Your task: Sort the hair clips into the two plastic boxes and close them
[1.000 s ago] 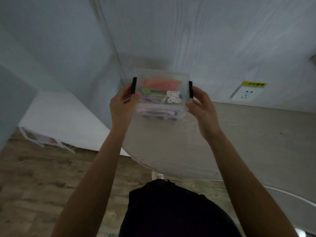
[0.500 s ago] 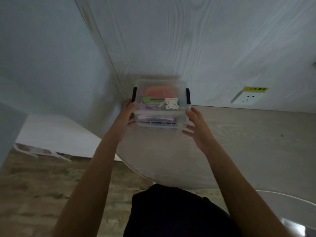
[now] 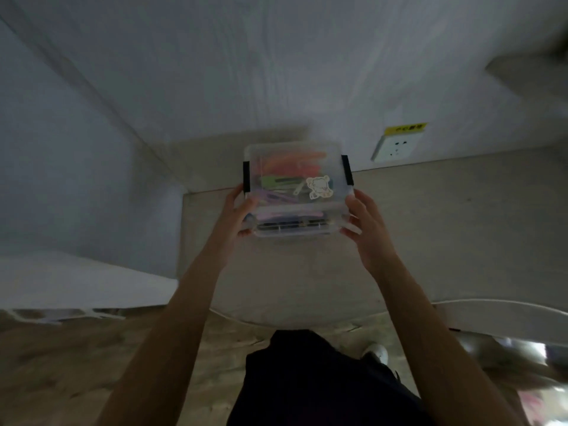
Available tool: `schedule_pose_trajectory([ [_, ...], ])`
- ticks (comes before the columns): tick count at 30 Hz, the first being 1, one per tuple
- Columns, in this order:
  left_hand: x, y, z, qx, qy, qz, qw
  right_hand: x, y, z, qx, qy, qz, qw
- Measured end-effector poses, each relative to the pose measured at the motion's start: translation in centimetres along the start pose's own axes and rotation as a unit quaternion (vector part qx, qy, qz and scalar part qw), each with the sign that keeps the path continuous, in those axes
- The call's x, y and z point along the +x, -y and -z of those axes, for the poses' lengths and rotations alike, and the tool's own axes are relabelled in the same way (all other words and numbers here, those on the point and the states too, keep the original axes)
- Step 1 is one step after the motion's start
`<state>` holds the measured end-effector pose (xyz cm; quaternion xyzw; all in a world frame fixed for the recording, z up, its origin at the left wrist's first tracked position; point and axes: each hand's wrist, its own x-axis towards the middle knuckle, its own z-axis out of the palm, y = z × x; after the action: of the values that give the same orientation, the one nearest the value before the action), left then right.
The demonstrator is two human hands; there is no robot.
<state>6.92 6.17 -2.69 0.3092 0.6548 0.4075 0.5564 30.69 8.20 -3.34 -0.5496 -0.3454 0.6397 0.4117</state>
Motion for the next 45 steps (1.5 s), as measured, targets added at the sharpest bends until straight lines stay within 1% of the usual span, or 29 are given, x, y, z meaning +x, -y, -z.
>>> schedule_pose_trajectory([
  [3,-0.5,0.1,-4.5,0.003,0.011,-0.013,1.0,-0.6,0.4,4.3,0.004,-0.028,0.013,1.0],
  [6,-1.0,0.3,-10.3,0.005,0.02,-0.013,1.0,-1.1,1.1,9.9,0.01,-0.059,0.03,0.998],
  [9,-1.4,0.6,-16.3,0.007,0.021,0.001,1.0,-1.2,1.9,15.9,0.001,-0.076,0.034,0.996],
  [13,-1.8,1.0,-24.7,-0.004,0.04,0.022,0.999,-0.8,2.8,24.4,0.003,-0.106,0.045,0.993],
  [17,-2.4,0.5,-32.2,-0.019,0.048,0.033,0.998,0.5,4.2,30.6,-0.002,-0.147,0.089,0.985],
  [18,-2.4,0.3,-34.3,-0.022,0.045,0.033,0.998,1.0,4.6,32.2,-0.011,-0.166,0.102,0.981],
  [19,-2.4,0.0,-35.0,-0.03,0.039,0.033,0.998,1.5,4.7,32.4,-0.02,-0.182,0.117,0.976],
  [21,-2.1,-0.3,-37.8,-0.038,0.037,0.026,0.998,2.3,4.9,34.3,-0.054,-0.236,0.149,0.959],
  [22,-1.8,-0.4,-39.1,-0.039,0.037,0.024,0.998,2.3,5.0,35.0,-0.085,-0.27,0.164,0.945],
  [24,-1.5,-0.8,-41.4,-0.043,0.042,0.017,0.998,1.9,4.8,35.8,-0.18,-0.327,0.21,0.904],
  [25,-1.4,-1.1,-42.3,-0.043,0.041,0.015,0.998,1.7,4.3,36.2,-0.239,-0.331,0.244,0.88],
  [27,-0.7,-1.7,-44.1,-0.049,0.039,0.012,0.998,1.9,3.5,36.8,-0.356,-0.289,0.285,0.842],
  [29,0.3,-2.2,-45.7,-0.046,0.049,-0.001,0.998,3.0,2.7,37.5,-0.441,-0.236,0.269,0.823],
  [30,0.7,-2.5,-46.3,-0.038,0.061,-0.003,0.997,3.6,2.6,37.8,-0.46,-0.221,0.259,0.82],
  [32,1.5,-3.1,-47.4,-0.033,0.079,0.002,0.996,4.8,3.0,38.2,-0.471,-0.215,0.251,0.818],
  [34,2.1,-3.4,-48.2,-0.055,0.088,0.016,0.994,5.8,3.5,38.7,-0.477,-0.214,0.242,0.818],
  [36,3.4,-3.1,-49.0,-0.074,0.095,0.032,0.992,6.9,4.1,39.5,-0.475,-0.206,0.222,0.826],
  [37,3.6,-3.1,-49.3,-0.065,0.098,0.033,0.993,7.3,4.5,39.8,-0.471,-0.203,0.213,0.832],
  [40,3.8,-3.7,-50.3,0.017,0.127,0.023,0.991,8.8,5.5,41.1,-0.467,-0.206,0.201,0.836],
  [42,3.9,-3.8,-50.8,0.08,0.148,0.0,0.986,9.6,6.2,41.9,-0.465,-0.212,0.187,0.839],
  [45,4.7,-3.3,-50.9,0.126,0.161,-0.025,0.979,10.0,6.5,42.4,-0.471,-0.208,0.191,0.836],
])
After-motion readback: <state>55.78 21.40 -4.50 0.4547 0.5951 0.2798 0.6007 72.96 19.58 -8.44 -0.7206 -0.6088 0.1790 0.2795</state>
